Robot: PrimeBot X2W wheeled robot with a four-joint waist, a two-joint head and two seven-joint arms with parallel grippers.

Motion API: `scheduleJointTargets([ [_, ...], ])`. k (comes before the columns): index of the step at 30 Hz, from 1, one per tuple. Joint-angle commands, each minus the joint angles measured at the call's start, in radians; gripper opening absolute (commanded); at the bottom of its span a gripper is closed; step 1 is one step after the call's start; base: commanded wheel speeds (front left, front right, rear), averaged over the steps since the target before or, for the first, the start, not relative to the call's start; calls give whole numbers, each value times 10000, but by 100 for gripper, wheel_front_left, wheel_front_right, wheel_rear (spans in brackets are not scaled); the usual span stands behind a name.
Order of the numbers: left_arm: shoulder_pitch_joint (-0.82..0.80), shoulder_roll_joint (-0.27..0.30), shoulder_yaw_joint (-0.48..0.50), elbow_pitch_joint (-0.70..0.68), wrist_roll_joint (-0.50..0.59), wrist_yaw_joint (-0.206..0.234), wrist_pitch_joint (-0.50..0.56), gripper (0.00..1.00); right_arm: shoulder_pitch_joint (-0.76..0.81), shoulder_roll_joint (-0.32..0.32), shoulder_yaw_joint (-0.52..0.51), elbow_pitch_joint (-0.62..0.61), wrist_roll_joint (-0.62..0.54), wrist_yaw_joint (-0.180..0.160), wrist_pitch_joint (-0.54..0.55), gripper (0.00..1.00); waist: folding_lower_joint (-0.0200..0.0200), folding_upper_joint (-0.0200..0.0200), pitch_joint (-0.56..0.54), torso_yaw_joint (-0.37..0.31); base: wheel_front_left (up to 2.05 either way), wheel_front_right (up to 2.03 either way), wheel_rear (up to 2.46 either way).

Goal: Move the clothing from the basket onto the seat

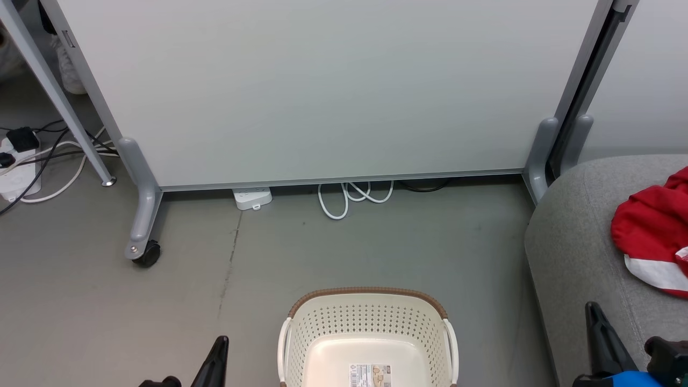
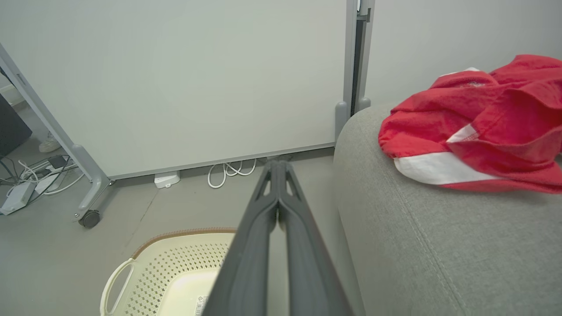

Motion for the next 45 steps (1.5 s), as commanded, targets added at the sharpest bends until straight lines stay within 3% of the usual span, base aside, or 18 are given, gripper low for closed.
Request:
scheduleJointTargets([
  [1,58,-13,-6,86,-43,0,10,0,-4,7,-1,115,40,0,31,0,0,0,0,-2,0,0,0],
  [45,-604,24,1087,-210,-6483,-22,1574,0,-1153,-37,265,1144,6971,-1,656,0,0,0,56,-304,0,0,0],
])
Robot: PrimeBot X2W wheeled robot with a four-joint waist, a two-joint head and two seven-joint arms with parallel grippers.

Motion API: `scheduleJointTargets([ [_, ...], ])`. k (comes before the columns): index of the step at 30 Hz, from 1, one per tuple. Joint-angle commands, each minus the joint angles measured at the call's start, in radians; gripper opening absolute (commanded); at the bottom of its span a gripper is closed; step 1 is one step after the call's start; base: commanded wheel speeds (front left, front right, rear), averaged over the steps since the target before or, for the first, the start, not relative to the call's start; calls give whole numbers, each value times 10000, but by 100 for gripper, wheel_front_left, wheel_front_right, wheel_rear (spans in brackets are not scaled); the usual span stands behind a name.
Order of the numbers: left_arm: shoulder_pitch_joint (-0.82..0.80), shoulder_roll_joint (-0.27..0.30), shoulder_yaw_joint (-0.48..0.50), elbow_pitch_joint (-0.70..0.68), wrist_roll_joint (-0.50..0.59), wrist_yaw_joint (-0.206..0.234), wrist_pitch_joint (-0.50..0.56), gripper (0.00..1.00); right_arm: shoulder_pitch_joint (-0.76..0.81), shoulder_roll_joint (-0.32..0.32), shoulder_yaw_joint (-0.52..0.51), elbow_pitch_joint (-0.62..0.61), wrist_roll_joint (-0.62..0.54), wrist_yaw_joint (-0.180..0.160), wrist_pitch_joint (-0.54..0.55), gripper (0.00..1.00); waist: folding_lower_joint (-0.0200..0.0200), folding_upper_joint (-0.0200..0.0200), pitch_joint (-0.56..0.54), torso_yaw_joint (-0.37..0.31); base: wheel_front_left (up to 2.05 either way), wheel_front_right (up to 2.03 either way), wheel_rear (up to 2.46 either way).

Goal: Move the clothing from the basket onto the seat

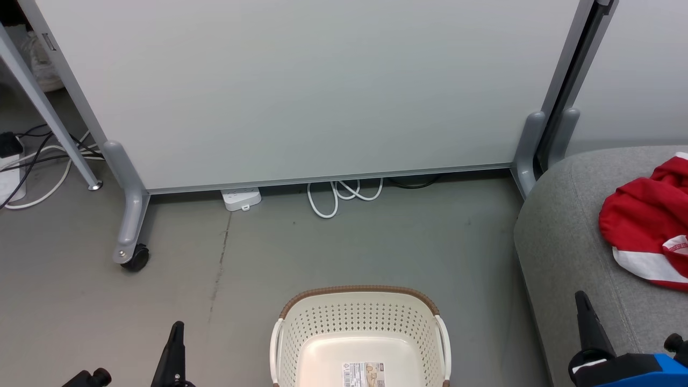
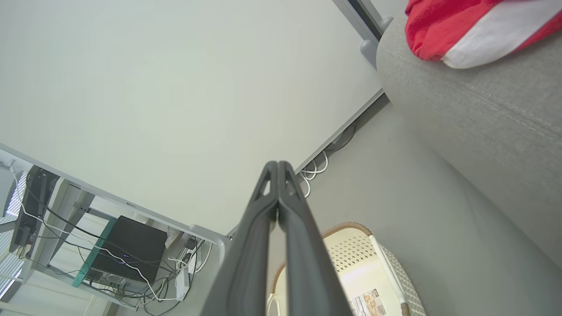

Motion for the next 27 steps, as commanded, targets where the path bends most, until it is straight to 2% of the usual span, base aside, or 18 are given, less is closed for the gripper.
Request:
scheduleJointTargets([
  [1,-285,59,124,-163,-292,-30,76,0,-296,-55,20,-55,331,1,26,0,0,0,2,-9,0,0,0],
  [27,-620,19,698,-367,-3050,-47,833,0,-781,-83,140,323,3375,1,299,0,0,0,37,-200,0,0,0],
])
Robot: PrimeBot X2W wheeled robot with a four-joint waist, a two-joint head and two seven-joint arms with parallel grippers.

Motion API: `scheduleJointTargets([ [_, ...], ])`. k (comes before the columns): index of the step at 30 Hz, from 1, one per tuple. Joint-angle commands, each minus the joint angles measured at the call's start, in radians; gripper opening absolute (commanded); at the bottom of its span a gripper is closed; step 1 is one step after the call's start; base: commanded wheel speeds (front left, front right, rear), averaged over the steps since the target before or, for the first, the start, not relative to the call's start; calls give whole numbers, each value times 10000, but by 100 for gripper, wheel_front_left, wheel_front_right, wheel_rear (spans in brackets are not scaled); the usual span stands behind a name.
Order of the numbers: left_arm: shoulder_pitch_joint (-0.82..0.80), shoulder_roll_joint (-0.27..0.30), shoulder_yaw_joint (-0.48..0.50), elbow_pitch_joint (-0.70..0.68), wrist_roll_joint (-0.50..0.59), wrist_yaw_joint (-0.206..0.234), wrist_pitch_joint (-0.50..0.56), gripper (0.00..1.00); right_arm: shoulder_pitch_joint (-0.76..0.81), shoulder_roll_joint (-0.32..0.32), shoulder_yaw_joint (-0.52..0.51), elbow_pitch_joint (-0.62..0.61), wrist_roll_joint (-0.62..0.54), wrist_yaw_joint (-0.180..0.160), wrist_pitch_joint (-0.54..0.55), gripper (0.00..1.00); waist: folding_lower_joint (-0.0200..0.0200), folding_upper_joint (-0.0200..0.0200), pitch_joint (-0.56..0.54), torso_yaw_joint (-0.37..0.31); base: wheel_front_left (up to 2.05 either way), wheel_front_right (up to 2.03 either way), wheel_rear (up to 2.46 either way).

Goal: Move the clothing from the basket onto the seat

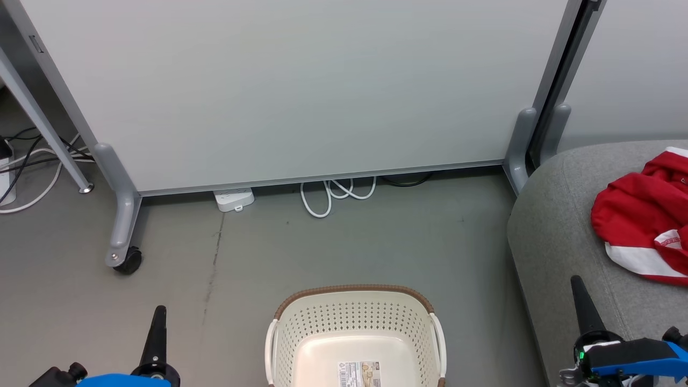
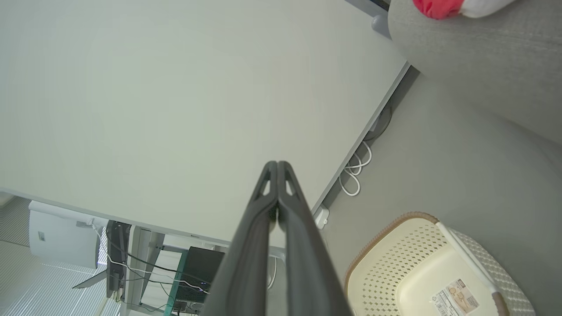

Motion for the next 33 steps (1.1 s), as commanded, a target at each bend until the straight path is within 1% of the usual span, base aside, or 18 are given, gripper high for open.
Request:
scheduleJointTargets([
  [1,-262,31,112,-127,-271,-49,71,0,-212,-64,27,-15,293,1,38,0,-1,0,2,-11,0,0,0],
  [33,-559,-35,675,-298,-2747,-67,805,0,-676,-86,138,339,3087,1,291,0,-1,0,45,-239,0,0,0],
])
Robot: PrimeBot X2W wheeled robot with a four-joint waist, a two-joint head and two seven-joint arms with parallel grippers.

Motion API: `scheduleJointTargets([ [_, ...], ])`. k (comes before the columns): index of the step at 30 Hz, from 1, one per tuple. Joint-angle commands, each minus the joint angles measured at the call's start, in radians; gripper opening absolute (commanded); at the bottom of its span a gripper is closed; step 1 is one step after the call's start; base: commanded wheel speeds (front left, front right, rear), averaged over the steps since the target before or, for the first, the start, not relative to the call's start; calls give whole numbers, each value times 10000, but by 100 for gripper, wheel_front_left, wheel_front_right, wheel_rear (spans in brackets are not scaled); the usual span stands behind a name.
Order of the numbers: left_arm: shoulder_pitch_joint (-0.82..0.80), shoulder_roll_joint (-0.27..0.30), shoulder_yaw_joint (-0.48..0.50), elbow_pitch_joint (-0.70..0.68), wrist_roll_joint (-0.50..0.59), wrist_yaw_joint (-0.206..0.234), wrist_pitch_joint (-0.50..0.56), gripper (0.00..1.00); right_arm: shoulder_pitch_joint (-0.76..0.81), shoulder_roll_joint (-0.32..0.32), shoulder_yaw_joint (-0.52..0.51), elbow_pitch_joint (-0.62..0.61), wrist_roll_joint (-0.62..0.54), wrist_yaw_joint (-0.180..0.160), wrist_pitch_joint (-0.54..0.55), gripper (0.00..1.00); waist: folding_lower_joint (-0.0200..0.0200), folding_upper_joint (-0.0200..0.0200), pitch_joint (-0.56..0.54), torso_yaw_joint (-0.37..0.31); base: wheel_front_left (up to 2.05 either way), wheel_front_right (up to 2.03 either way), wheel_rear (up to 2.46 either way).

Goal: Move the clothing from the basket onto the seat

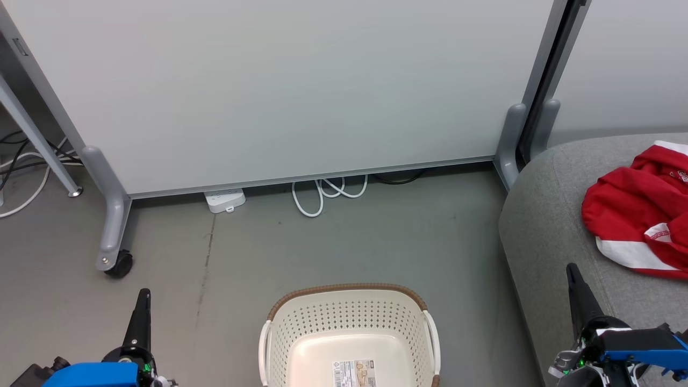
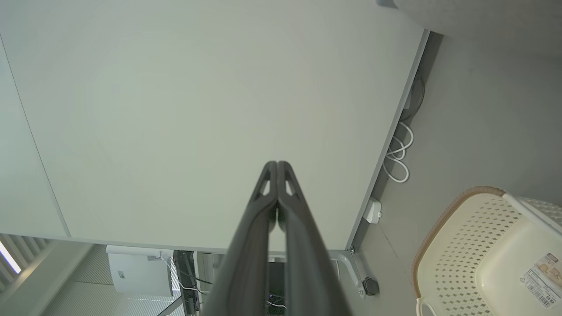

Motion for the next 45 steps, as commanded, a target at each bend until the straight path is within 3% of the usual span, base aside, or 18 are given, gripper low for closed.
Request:
scheduleJointTargets([
  [1,-199,28,76,-85,-158,-66,70,0,-206,-61,26,17,202,1,40,0,0,0,1,-7,0,0,0],
  [25,-360,-26,451,-178,-1686,-71,523,0,-458,-71,91,237,1927,0,200,0,0,0,34,-183,0,0,0],
  [45,-364,-52,487,-174,-1592,-72,552,0,-456,-68,90,229,1876,0,186,0,0,0,34,-183,0,0,0],
])
